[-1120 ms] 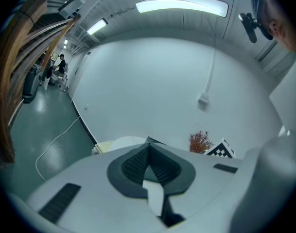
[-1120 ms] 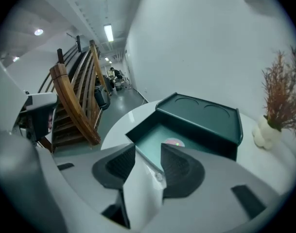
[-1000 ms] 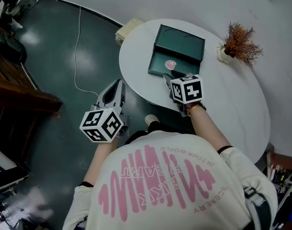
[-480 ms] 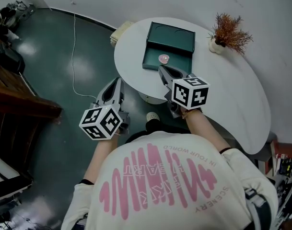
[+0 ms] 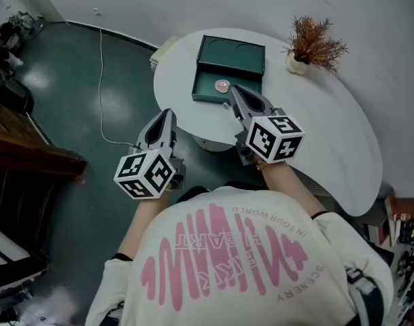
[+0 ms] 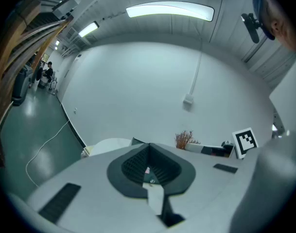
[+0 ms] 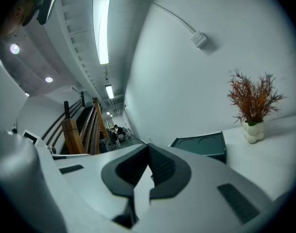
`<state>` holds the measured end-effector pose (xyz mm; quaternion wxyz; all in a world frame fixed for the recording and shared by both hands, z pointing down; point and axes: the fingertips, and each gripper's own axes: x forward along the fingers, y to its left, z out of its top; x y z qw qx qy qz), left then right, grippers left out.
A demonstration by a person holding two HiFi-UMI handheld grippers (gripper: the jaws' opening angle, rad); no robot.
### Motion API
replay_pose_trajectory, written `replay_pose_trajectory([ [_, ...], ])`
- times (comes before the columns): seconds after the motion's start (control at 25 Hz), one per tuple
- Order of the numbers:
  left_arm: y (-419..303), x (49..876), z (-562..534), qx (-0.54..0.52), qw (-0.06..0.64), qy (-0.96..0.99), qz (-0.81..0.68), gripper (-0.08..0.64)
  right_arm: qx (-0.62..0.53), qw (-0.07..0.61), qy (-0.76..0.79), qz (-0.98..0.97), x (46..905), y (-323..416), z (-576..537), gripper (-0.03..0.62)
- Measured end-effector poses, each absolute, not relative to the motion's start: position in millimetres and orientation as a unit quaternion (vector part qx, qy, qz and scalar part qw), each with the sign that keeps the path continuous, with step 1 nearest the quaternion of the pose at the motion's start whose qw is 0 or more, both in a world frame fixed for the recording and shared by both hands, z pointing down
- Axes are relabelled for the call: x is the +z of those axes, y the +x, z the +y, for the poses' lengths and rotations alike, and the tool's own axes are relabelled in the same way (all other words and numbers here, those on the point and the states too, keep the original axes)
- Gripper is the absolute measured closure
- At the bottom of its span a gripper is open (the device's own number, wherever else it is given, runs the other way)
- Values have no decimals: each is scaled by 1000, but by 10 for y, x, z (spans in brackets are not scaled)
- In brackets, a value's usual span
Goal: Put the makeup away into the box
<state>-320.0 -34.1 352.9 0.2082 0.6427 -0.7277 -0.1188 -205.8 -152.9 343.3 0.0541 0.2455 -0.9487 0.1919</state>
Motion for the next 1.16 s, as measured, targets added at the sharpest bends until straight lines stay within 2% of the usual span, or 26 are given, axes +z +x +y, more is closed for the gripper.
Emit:
replay_pose_trajectory([
  [0.76, -2208, 3395, -520, -130, 214, 624, -740, 557, 205, 89, 214, -951, 3417, -1150, -1750, 595],
  [1.16, -2019, 3415, -492, -134, 209, 608, -754, 557, 195, 98, 190, -957, 3465, -1003, -1756, 595],
])
